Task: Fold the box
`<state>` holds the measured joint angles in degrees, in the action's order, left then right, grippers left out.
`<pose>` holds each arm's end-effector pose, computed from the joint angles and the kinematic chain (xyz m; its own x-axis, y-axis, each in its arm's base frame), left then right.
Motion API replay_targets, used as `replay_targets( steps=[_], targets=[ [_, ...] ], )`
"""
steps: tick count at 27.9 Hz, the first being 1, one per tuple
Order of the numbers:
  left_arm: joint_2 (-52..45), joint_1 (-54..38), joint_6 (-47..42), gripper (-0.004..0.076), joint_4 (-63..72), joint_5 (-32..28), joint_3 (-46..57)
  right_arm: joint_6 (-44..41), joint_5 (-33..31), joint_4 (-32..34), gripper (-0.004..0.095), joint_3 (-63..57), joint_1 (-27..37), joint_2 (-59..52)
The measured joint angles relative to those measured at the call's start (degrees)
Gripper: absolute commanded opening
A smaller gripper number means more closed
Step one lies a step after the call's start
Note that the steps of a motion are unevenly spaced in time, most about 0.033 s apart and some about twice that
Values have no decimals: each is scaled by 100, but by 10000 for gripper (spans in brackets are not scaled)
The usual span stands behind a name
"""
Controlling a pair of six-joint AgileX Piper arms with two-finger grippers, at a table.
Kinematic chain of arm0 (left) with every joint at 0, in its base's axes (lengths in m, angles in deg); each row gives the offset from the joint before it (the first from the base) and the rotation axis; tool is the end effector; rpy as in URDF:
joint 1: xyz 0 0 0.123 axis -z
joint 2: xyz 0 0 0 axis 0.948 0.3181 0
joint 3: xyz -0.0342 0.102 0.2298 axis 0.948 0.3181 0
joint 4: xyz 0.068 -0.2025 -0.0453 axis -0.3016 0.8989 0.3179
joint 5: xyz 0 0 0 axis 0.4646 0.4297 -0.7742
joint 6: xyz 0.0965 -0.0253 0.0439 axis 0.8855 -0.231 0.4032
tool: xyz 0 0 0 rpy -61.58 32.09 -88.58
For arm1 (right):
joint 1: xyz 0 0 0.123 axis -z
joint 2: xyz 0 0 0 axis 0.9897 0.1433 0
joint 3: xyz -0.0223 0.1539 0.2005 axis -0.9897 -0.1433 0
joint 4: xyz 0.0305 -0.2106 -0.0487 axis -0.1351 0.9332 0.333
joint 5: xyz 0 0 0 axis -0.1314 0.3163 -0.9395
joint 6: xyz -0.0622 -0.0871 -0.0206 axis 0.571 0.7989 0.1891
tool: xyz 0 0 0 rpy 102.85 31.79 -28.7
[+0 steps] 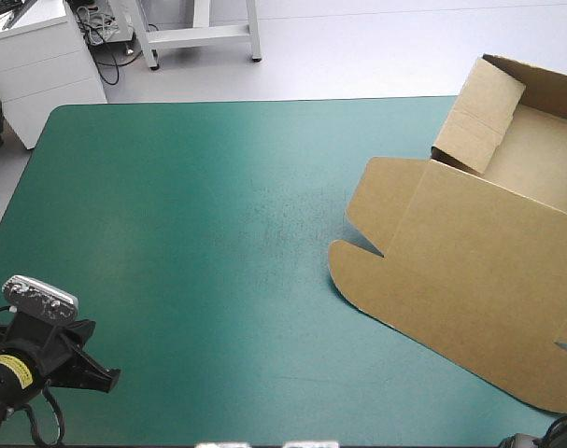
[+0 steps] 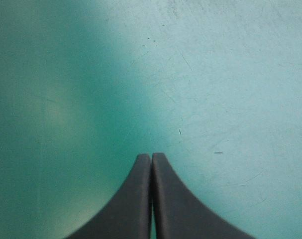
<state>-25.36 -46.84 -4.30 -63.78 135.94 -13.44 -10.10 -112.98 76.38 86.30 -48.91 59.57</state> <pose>0.0743 -0.0167 0.3059 -0.6350 0.3411 -0.6931 0.3506 0.9268 0.1349 0.3074 -0.1799 0.3152 -0.7646 0.4442 -0.4669 0.4495 0.8868 0.1074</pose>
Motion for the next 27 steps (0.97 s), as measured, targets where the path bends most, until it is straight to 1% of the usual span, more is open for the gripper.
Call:
replay_targets(
  steps=[3, 6, 9, 12, 15, 17, 18, 19, 20, 25, 26, 27],
  targets=[
    [0, 0, 0, -32, -19, -115, 0, 0, 52, 0, -7, 0, 12, 318],
    [0, 0, 0, -32, -36, -191, 0, 14, 83, -19, 24, 0, 12, 579],
    [0, 0, 0, -32, -36, -205, 0, 41, 107, 24, 120, 0, 12, 771],
    [0, 0, 0, -32, -36, -205, 0, 46, 85, 44, 284, 0, 12, 930],
    [-3, 0, 0, -32, -36, -205, 0, 93, 25, 44, 549, 0, 12, 1049],
    [-3, 0, 0, -32, -36, -205, 0, 106, -1, 92, 700, 0, 12, 1084],
    [-3, 0, 0, -32, -36, -205, 0, 106, -9, 115, 760, 0, 12, 1090],
    [-3, 0, 0, -32, -36, -205, 0, 106, -23, 138, 799, 5, 12, 1090],
    [-3, 0, 0, -32, -36, -205, 0, 106, -52, 152, 815, 27, 12, 1090],
    [-3, 0, 0, -32, -18, -200, 0, 106, -71, 159, 815, 430, 12, 1037],
    [-3, 0, 0, -32, -11, -196, 0, 106, -71, 138, 813, 535, 12, 902],
    [-3, 0, 0, -32, -12, -196, 0, 106, -71, 73, 790, 562, 12, 785]
  ],
)
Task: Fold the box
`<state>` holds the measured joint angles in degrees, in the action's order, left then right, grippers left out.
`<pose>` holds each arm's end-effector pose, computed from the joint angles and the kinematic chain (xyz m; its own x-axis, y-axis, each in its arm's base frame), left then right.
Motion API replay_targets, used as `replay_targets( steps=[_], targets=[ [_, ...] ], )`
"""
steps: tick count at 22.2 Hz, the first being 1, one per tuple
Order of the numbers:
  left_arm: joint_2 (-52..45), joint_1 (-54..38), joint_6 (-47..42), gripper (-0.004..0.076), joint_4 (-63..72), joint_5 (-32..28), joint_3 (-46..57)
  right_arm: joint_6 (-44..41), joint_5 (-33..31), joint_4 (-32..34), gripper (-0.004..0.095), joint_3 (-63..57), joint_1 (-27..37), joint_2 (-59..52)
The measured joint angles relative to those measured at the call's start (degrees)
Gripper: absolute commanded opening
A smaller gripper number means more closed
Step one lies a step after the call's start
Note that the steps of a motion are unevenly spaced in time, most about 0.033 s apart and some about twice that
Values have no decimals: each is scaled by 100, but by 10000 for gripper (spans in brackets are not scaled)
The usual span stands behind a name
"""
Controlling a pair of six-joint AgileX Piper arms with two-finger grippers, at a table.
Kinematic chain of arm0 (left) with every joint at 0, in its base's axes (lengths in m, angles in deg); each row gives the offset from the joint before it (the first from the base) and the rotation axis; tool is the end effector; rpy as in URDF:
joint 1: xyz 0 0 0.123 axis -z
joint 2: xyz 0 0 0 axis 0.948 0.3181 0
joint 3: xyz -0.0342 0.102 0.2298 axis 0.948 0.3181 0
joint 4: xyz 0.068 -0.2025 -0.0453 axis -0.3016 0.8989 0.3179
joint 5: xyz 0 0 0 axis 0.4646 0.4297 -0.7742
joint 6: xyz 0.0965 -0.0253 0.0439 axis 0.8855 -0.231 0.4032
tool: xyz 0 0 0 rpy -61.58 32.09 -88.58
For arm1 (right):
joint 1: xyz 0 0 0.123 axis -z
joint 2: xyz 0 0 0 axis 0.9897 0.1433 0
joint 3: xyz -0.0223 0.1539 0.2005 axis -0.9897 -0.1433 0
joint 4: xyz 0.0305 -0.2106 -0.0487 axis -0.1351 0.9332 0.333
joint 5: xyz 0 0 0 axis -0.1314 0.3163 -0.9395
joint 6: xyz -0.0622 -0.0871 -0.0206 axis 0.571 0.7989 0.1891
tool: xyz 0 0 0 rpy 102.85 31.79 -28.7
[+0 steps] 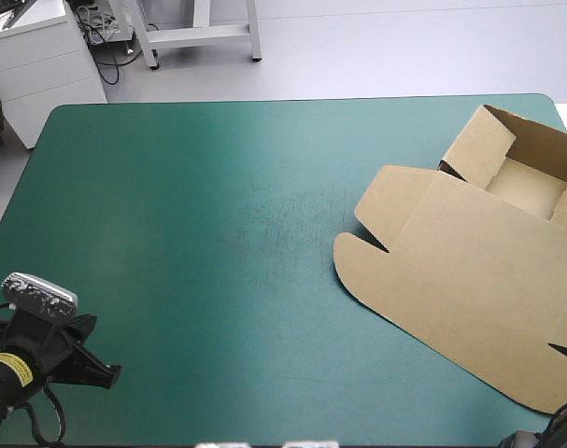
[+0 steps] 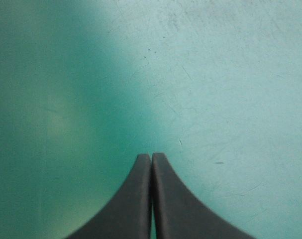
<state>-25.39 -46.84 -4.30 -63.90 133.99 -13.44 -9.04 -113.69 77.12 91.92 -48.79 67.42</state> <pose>0.0765 -0.0178 0.3085 -0.6105 0.3362 -0.7171 0.3501 0.9267 0.1364 0.3300 -0.1970 0.2892 -0.7944 0.4365 -0.4223 0.4416 0.8925 0.0919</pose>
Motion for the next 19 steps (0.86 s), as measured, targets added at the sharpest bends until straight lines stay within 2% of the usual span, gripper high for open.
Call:
replay_targets(
  steps=[2, 3, 6, 7, 8, 12, 19],
  targets=[
    [0, 0, 0, -32, 0, 7, 0, 64, -33, -440, 725, 27, 0, -435],
    [0, 0, 0, -32, 0, 14, 0, 199, -54, -895, 677, 55, -17, -784],
    [0, 0, 0, -32, 132, 98, 0, 348, -61, -1211, 249, 66, -343, -1467],
    [0, 0, 0, -32, 161, 113, 0, 372, -61, -1211, 68, 29, -529, -1634],
    [0, 0, 0, -32, 180, 143, 0, 446, -61, -1204, -16, -115, -786, -1883],
    [0, 0, 0, -32, 216, 333, 0, 755, -66, -1192, -6, -1145, -1855, -2876],
    [0, 0, -97, -32, 222, 333, 0, 1009, 69, -1192, -7, -2510, -2896, -3872]
  ],
)
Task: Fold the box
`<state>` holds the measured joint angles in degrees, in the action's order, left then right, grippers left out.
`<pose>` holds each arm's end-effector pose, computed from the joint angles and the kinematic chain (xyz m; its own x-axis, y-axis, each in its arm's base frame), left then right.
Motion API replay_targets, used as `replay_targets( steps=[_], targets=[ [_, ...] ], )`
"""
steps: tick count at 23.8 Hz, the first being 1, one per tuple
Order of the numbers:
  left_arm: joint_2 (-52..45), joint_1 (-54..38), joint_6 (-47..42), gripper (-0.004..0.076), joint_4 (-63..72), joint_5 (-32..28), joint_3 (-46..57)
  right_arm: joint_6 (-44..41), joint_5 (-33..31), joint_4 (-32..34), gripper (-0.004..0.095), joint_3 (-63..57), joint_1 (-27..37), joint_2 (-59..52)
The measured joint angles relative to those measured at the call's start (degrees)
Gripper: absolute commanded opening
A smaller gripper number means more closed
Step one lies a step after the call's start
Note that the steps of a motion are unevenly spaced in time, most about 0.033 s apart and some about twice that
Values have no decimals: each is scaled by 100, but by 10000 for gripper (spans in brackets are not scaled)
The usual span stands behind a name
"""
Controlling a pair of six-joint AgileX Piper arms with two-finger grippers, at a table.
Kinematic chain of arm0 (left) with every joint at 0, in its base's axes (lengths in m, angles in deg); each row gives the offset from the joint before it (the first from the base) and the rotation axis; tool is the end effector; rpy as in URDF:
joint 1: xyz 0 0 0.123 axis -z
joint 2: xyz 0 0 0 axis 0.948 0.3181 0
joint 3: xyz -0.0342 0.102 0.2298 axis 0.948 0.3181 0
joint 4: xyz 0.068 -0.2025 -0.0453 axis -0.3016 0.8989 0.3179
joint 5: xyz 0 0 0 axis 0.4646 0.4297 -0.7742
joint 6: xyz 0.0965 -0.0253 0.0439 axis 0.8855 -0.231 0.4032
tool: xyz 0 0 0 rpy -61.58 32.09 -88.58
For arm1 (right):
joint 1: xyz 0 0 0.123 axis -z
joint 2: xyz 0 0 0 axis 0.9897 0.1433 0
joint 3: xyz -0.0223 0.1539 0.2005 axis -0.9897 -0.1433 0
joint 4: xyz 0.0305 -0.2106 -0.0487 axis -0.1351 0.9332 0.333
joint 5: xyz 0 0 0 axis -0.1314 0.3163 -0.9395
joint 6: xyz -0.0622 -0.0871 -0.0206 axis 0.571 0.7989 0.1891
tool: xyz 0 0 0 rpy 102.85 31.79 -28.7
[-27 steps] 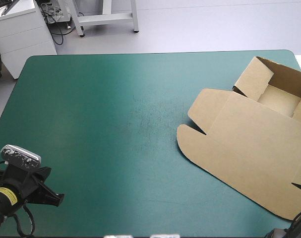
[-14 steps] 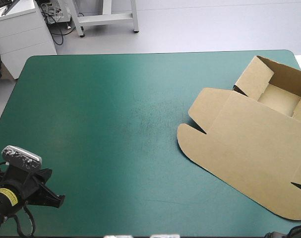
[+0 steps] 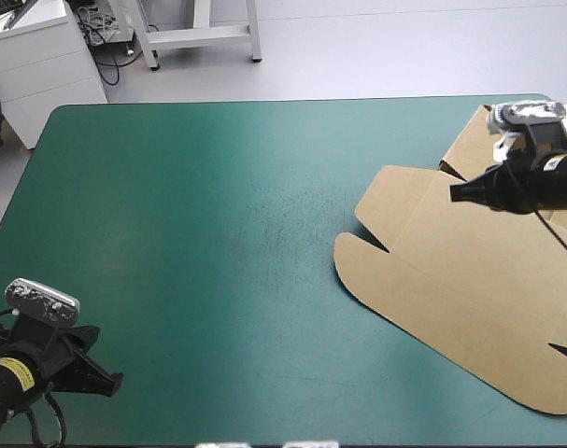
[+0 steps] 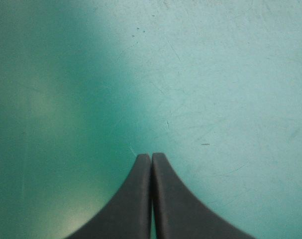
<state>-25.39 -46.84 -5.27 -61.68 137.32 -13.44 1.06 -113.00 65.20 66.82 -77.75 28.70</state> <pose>0.0711 -0.0191 0.3036 -0.6625 0.3160 -0.6791 0.3525 0.9315 0.0896 0.2254 0.0192 0.3873 -0.7326 -0.1057 -0.6725 -0.2633 0.9550 0.1368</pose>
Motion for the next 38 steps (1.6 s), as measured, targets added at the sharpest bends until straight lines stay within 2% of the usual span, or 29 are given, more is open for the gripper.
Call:
replay_targets(
  steps=[4, 6, 9, 14, 22, 32, 38],
  targets=[
    [-43, 0, -5, -32, 35, -180, 17, 232, 303, -5, -8, -857, -362, -624],
    [-230, 0, -10, -32, 128, -444, 164, 415, 701, -5, -8, -1563, -505, -1202],
    [-646, 0, 12, -32, 209, -703, 549, 531, 1372, -30, -8, -2621, -541, -2193],
    [-1340, 0, 42, -32, 284, -1264, 1136, 560, 1982, -172, -8, -3881, -541, -3732],
    [-2267, 0, 102, -32, 395, -1425, 1610, 553, 2905, -330, -8, -5410, -541, -5511],
    [-2797, 0, 200, -32, 621, -1457, 1906, 571, 2945, -447, -8, -6185, -541, -6548],
    [-2924, 0, 200, -32, 621, -1457, 1912, 572, 2762, -449, -8, -6334, -541, -7033]
  ],
)
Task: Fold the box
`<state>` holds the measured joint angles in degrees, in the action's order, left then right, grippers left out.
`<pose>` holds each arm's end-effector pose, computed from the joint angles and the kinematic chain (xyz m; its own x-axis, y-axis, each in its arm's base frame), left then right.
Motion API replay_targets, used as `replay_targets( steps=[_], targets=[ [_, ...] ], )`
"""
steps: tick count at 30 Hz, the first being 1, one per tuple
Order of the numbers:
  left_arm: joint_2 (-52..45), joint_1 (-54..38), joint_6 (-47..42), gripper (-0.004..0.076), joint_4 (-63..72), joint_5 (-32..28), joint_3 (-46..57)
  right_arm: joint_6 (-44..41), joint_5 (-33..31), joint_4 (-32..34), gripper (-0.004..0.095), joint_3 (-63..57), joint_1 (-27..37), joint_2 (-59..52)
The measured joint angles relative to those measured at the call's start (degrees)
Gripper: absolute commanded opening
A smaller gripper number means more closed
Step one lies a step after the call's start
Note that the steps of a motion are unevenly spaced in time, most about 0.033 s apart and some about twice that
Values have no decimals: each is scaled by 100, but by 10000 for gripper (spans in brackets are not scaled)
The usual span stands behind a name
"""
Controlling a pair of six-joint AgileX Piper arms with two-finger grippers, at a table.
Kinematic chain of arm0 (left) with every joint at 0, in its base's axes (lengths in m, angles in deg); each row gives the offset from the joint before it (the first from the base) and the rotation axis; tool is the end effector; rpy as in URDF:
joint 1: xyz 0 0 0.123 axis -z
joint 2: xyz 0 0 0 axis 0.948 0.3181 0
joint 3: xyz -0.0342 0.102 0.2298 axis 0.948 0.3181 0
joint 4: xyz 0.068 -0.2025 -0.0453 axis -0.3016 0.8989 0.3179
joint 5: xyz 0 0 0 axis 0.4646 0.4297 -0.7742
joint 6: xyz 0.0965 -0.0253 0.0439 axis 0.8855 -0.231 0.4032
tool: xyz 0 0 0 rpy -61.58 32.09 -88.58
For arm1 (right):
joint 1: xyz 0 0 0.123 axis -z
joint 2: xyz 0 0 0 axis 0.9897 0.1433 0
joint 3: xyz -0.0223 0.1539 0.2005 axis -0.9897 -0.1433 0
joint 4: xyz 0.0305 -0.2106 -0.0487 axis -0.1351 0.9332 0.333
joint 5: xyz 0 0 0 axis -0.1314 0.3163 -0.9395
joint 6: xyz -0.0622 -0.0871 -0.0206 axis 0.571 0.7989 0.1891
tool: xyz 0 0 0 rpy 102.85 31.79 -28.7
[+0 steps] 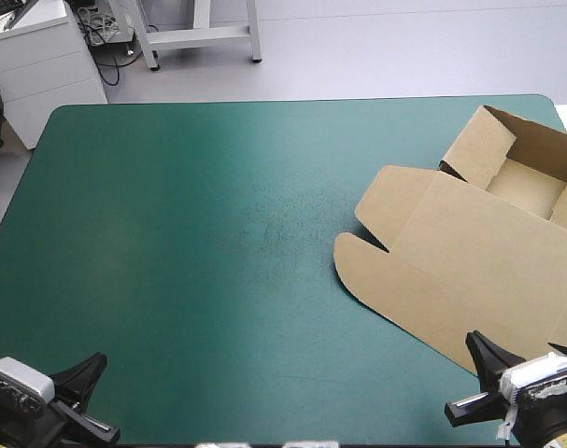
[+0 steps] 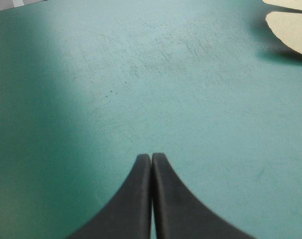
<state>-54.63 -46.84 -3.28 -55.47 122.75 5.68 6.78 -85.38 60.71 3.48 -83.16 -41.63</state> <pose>0.0235 -0.0095 0.2576 -0.3464 0.1669 -0.9231 0.4106 0.9118 0.0108 0.0360 0.0313 0.2605 -0.2231 -0.0685 -0.9724 -0.3091 0.9510 0.0039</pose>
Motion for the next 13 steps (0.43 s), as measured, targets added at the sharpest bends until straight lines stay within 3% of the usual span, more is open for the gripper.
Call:
replay_targets(
  steps=[13],
  targets=[
    [0, 0, -42, -32, 72, 5, 0, 0, -39, -5, -8, 0, 0, -260]
  ],
)
